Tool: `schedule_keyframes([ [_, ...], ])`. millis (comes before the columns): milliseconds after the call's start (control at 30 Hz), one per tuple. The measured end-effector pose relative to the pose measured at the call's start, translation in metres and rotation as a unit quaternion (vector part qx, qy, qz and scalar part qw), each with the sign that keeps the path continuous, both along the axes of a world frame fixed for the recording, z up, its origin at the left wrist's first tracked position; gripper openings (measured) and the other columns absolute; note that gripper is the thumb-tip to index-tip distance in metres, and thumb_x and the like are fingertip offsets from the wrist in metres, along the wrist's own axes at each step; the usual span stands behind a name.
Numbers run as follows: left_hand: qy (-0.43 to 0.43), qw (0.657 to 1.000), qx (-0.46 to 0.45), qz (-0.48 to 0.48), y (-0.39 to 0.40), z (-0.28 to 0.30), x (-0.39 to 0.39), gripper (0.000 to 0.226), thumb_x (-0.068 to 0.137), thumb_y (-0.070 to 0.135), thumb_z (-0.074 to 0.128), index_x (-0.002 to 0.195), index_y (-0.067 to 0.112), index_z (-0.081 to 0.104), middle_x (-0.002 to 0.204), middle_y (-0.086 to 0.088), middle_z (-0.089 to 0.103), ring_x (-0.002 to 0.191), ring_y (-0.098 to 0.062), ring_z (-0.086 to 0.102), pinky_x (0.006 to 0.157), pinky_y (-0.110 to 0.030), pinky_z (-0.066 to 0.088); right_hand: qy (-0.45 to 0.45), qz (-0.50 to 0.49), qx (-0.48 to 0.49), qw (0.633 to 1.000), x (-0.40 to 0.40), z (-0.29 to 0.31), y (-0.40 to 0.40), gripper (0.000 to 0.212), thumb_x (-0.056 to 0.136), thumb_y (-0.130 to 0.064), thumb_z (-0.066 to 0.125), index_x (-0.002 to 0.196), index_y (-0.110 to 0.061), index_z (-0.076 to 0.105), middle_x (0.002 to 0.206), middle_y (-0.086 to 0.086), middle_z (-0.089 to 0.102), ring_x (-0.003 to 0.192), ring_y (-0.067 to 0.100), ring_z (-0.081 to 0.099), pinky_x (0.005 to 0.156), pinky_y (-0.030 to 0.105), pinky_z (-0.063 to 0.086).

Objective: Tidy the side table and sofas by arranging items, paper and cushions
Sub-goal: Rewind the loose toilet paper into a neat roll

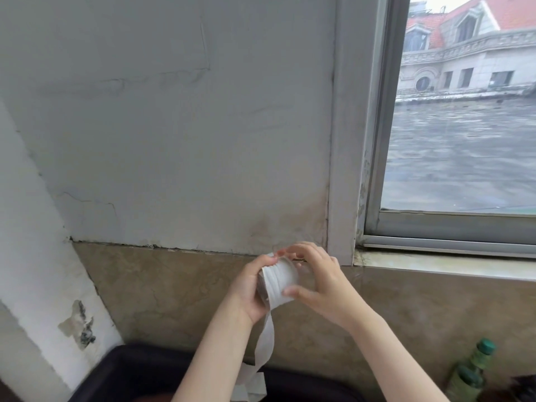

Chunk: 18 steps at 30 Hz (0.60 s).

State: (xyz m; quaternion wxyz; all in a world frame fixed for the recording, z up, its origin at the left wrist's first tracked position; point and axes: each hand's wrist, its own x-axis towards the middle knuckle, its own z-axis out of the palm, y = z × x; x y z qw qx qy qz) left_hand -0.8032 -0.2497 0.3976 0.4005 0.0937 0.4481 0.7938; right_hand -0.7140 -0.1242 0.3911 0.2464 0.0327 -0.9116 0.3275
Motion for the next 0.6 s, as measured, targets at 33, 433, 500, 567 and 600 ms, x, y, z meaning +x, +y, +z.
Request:
schedule_keyframes([
  [33,-0.016,1.0,0.002,0.018,0.0,0.001,0.0,0.027,0.072,0.018,0.057,0.095,0.004,0.063,0.08,-0.013,0.065,0.075,-0.025,0.063,0.067,-0.034,0.051,-0.016,0.021,0.027,0.999,-0.002,-0.001,0.002,0.065,0.068,-0.051,0.072,0.125,-0.046,0.039,0.127,-0.037,0.033,0.123,-0.015,0.026,0.101,0.019,0.017],
  [433,-0.013,0.999,-0.032,0.001,0.003,0.007,-0.002,0.037,0.1,0.026,0.033,0.104,0.002,0.061,0.091,-0.017,0.065,0.083,-0.028,0.062,0.074,-0.037,0.048,-0.12,0.054,-0.06,0.99,-0.006,0.008,0.005,0.046,0.079,-0.037,0.071,0.12,-0.039,0.051,0.105,-0.028,0.04,0.114,0.012,0.034,0.102,0.031,0.027],
  [500,0.011,0.998,-0.056,-0.018,0.002,0.009,-0.001,0.045,0.1,0.037,0.035,0.104,0.002,0.063,0.091,-0.016,0.066,0.082,-0.026,0.062,0.073,-0.035,0.046,-0.16,0.07,-0.151,0.973,-0.006,0.008,0.005,0.031,0.078,-0.044,0.067,0.102,-0.056,0.05,0.111,-0.015,0.045,0.116,0.017,0.038,0.104,0.04,0.034],
  [567,0.035,0.996,-0.072,-0.045,0.001,0.01,0.0,0.054,0.094,0.047,0.04,0.105,0.001,0.065,0.092,-0.015,0.069,0.083,-0.025,0.064,0.075,-0.034,0.046,-0.18,0.084,-0.202,0.959,-0.006,0.011,0.005,0.024,0.075,-0.045,0.066,0.094,-0.056,0.055,0.121,0.003,0.05,0.113,0.016,0.045,0.104,0.04,0.036],
  [600,0.047,0.995,-0.074,-0.056,0.0,0.01,0.001,0.057,0.089,0.05,0.044,0.106,0.001,0.066,0.094,-0.014,0.07,0.084,-0.025,0.065,0.076,-0.034,0.046,-0.189,0.101,-0.217,0.953,-0.006,0.012,0.006,0.028,0.073,-0.045,0.067,0.1,-0.05,0.06,0.121,0.009,0.053,0.111,0.019,0.05,0.103,0.042,0.038],
])
